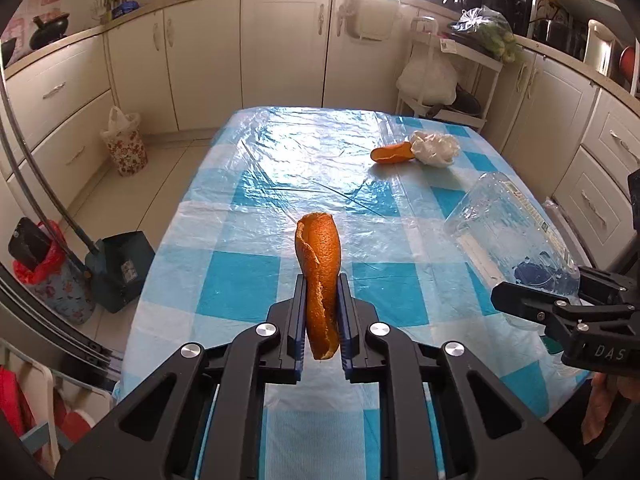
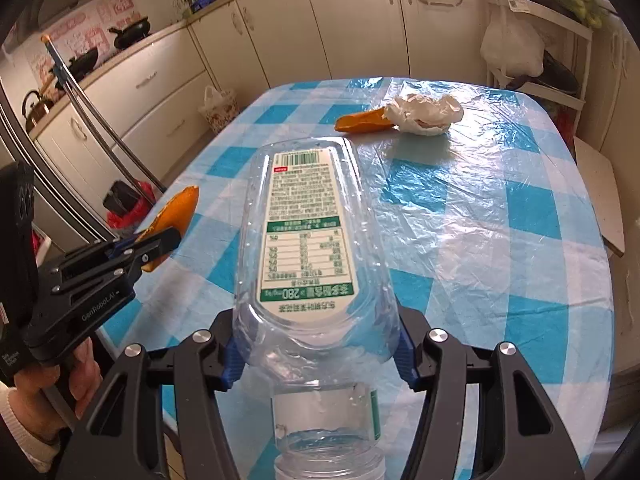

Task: Collect trash
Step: 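Carry the bottle and peel over the yellow bucket and open both tools to drop them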

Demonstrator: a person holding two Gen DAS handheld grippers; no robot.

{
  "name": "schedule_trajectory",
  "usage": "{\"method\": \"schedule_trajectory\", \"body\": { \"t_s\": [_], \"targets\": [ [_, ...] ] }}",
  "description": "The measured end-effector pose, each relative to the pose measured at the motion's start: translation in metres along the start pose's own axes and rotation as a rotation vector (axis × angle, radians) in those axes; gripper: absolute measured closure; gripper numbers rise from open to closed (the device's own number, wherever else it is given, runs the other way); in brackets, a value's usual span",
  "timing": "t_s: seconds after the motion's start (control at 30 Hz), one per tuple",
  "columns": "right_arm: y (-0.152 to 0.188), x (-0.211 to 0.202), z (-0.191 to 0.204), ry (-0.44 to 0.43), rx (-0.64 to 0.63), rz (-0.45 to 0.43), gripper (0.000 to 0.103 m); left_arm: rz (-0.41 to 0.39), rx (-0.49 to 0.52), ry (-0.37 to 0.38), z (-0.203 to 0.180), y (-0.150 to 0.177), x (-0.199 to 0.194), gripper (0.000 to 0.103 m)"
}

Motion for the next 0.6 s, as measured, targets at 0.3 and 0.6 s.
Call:
{"method": "schedule_trajectory", "body": {
  "t_s": [0.3, 0.6],
  "targets": [
    [0.041, -0.052, 0.028, -0.132, 0.080, -0.164, 0.045, -0.071, -0.026, 0.018, 0.006, 0.037, -0.075, 0.090],
    [0.085, -0.089, 0.044, -0.184, 0.095, -0.283, 0.045, -0.103, -0.013, 0.035, -0.002, 0.086, -0.128, 0.090]
  ]
}}
Point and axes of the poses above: each gripper's, at about its wrist camera, not at the fingertips, and x roughly the way its jaws point, z to its left, y to its underside, the point moved 7 cm from there along x, roughly the way its jaws point, and after that the axes turned 9 degrees about z, right-handed, at the moved point
